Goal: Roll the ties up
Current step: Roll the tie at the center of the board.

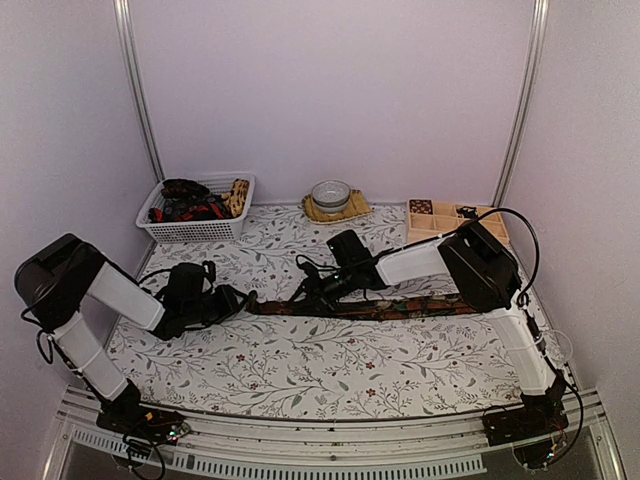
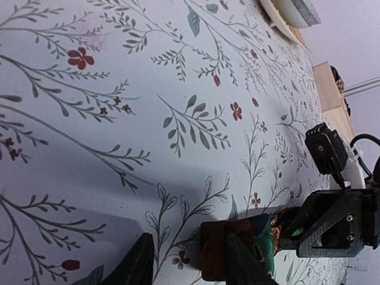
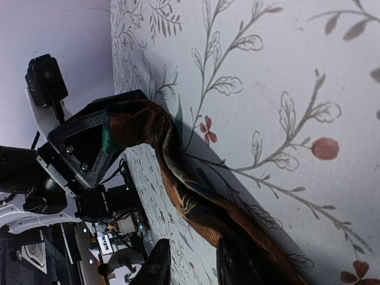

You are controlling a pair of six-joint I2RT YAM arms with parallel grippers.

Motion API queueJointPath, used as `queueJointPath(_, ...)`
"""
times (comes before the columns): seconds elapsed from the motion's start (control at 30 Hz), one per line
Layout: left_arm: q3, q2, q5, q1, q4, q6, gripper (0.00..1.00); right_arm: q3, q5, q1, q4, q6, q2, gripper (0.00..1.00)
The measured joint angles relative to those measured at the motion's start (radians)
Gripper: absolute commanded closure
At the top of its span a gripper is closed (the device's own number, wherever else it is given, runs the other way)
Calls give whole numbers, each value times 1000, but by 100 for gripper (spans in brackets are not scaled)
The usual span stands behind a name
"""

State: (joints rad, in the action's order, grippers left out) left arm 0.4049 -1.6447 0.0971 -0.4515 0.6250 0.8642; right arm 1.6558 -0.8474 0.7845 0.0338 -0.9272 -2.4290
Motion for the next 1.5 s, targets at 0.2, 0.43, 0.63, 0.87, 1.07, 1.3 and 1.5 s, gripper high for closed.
queueJointPath(0.2,6,-21,8,0,29,-21,57,0,1,0,-2,0,0,73)
queueJointPath(0.43,4,-45,58,0,79,-53,55,0,1,0,-2,0,0,73)
queueJointPath(0.63,23,-83,120,-7,105,-101,55,0,2,0,-2,1,0,73)
queueJointPath(0.87,89,-108,121,-34,37,-158,62,0,3,0,-3,0,0,73)
queueJointPath(1.07,119,-114,107,-52,-19,-187,69,2,10,0,-5,0,0,73)
queueJointPath(1.3,121,-118,102,-59,-31,-200,84,23,54,-2,-30,17,2,70)
queueJointPath(1.5,115,-118,104,-59,-29,-198,86,57,121,-2,-73,55,2,69)
